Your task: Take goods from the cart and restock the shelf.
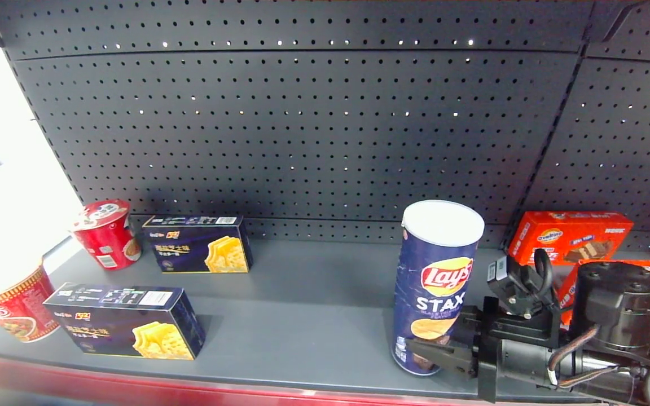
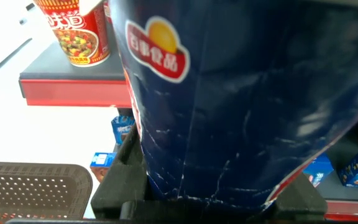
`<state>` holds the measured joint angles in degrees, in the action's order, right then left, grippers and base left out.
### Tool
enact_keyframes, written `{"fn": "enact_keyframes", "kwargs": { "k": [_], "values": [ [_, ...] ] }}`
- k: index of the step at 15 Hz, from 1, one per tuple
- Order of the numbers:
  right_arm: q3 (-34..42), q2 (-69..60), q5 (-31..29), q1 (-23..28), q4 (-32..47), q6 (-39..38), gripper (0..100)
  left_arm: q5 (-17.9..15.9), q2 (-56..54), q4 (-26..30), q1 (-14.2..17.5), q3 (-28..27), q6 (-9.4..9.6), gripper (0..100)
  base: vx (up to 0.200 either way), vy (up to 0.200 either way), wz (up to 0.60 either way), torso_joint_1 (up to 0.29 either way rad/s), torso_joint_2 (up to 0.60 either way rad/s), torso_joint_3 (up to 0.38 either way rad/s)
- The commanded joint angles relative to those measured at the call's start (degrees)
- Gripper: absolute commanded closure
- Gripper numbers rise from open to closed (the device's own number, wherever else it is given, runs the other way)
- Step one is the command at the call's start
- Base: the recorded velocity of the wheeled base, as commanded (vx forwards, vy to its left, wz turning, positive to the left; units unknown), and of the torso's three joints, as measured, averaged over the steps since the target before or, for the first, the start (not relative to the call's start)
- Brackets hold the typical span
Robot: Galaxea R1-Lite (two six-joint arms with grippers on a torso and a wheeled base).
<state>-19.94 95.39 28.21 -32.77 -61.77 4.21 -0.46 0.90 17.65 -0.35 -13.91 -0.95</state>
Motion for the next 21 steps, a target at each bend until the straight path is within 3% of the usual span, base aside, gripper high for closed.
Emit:
{"fn": "enact_keyframes", "kwargs": {
  "k": [1,6,11,12,21],
  "values": [
    [-0.4,2.2,0.0,-0.2,-0.1,0.0,100,0.0,0.0,0.0,0.0,0.1,-0.02,100,0.0,0.0,0.0,0.0,0.0,0.0],
    [-0.4,3.8,0.0,0.0,-0.1,-0.1,100,0.1,0.0,0.0,0.0,0.5,-0.02,100,0.0,0.0,0.0,0.0,0.0,0.0],
    [0.0,8.4,-0.1,-0.5,-6.0,-0.3,100,0.5,0.0,-0.1,0.0,1.2,-0.1,100,0.0,0.0,0.0,0.0,0.0,0.0],
    [-0.1,8.4,-0.1,-0.5,-6.2,-0.3,0,0.6,0.1,-0.1,0.0,1.3,-0.1,100,0.0,0.0,0.0,0.0,0.0,0.0],
    [5.4,3.0,-0.1,-1.2,-7.6,0.0,0,0.7,0.0,-0.2,0.1,1.9,-0.1,100,0.0,0.0,0.0,0.0,0.0,0.0]
  ]
}}
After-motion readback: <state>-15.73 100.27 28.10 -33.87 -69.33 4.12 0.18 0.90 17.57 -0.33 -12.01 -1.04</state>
